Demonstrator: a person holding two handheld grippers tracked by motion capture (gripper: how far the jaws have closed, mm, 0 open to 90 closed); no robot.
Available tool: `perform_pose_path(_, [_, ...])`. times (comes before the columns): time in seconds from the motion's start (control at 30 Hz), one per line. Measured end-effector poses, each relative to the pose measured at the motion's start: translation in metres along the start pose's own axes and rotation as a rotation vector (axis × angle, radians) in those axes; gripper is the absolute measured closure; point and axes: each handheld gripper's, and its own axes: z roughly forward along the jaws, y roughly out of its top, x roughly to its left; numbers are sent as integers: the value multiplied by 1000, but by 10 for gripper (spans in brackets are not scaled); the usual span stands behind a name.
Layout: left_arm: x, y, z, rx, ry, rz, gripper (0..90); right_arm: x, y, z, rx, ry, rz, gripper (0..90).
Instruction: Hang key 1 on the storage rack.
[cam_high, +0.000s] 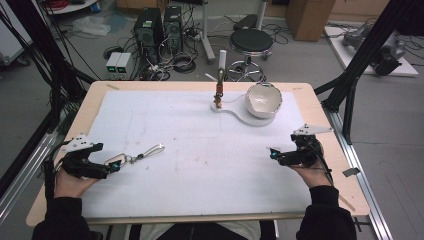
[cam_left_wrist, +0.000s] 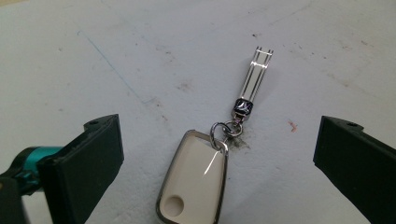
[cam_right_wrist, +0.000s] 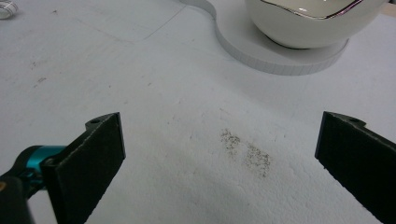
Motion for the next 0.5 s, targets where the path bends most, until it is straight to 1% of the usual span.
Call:
perform_pose_path(0.07, [0,0,0,0,0,-2,20,1,-3,0,-10,-3,-2,7])
perform_pose_path(0.17, [0,0,0,5,0,3,20,2,-9,0,-17,9,9,6])
perform_pose_path(0.5, [-1,-2,1,13,5,2,20,1,-33,3,-4,6,27,7])
